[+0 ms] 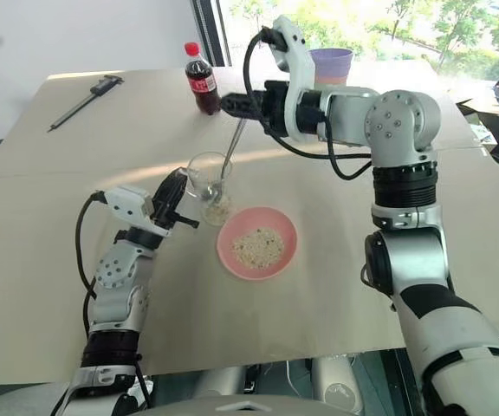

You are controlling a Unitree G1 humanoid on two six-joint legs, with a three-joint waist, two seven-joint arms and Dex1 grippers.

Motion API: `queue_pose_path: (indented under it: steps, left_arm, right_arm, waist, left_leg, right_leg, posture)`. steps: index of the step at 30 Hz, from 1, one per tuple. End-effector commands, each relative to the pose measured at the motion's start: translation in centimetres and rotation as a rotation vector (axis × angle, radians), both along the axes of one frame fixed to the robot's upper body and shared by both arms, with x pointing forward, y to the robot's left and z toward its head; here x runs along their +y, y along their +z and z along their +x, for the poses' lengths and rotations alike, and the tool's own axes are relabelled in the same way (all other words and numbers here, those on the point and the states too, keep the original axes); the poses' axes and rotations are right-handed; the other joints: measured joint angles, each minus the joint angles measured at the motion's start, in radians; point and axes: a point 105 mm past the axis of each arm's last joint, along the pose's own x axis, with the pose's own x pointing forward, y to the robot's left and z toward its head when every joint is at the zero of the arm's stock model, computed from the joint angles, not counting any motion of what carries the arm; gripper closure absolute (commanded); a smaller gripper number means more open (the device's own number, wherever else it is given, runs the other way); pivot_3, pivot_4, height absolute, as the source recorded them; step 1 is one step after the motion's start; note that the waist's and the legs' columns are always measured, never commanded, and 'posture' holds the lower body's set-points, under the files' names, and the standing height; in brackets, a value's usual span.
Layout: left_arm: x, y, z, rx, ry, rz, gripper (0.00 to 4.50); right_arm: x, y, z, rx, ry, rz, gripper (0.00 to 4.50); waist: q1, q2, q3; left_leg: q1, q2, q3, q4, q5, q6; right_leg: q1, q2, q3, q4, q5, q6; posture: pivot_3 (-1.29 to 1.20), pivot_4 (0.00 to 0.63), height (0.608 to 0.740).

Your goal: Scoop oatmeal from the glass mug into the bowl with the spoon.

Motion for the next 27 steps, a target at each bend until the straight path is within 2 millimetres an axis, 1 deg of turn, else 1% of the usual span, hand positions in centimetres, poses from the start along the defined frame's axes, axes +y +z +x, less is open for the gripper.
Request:
queue_pose_path:
  steps: [1,3,6,17,23,27]
  left_arm:
    - [1.0,1.6,-0.7,-0.073,0.041,-0.014,4.5]
    - [1.3,1.5,-0.8,-0.071,0.046,-0.025,4.5]
    - [1.6,1.6,-0.9,-0.072,0.051,-0.046,4.5]
    - [2.3,1.3,-0.7,-0.063,0.082,-0.067,4.5]
    - [2.8,0.4,-0.5,-0.049,0.115,-0.066,4.5]
    - [2.6,-0.7,-0.6,-0.023,0.11,-0.037,4.5]
  right_arm:
    - [-0.3,3.8,-0.5,-0.121,-0.008,0.109,1.69]
    - [-0.5,4.2,-0.1,-0.132,-0.032,0.14,1.69]
    - [-0.9,4.1,0.6,-0.133,-0.071,0.156,1.69]
    - [-1.5,3.8,1.0,-0.147,-0.11,0.158,1.69]
    - [-1.5,3.4,1.0,-0.144,-0.114,0.149,1.69]
    - [-1.5,3.2,1.0,-0.139,-0.113,0.143,1.69]
  waist:
    - [0.001,0.0,0.0]
    - [0.001,0.0,0.0]
    - [0.001,0.0,0.0]
    - [0.0,0.0,0.0]
    - [0.0,0.0,0.0]
    - [0.0,0.0,0.0]
  left_leg:
    - [0.0,0.0,0.0,0.0,0.0,0.0]
    - [0.0,0.0,0.0,0.0,0.0,0.0]
    - [0.0,0.0,0.0,0.0,0.0,0.0]
    - [0.0,0.0,0.0,0.0,0.0,0.0]
    - [0.0,0.0,0.0,0.0,0.0,0.0]
    - [0.0,0.0,0.0,0.0,0.0,0.0]
  right_leg:
    - [0.0,0.0,0.0,0.0,0.0,0.0]
    - [0.0,0.0,0.0,0.0,0.0,0.0]
    - [0.0,0.0,0.0,0.0,0.0,0.0]
    - [0.0,0.0,0.0,0.001,0.0,0.0]
    - [0.0,0.0,0.0,0.001,0.0,0.0]
    - [0.0,0.0,0.0,0.001,0.0,0.0]
  posture:
    - [0.0,0.15,0.74]
    - [0.0,0.15,0.74]
    - [0.0,0.15,0.74]
    - [0.0,0.15,0.74]
    - [0.0,0.15,0.74]
    - [0.0,0.15,0.74]
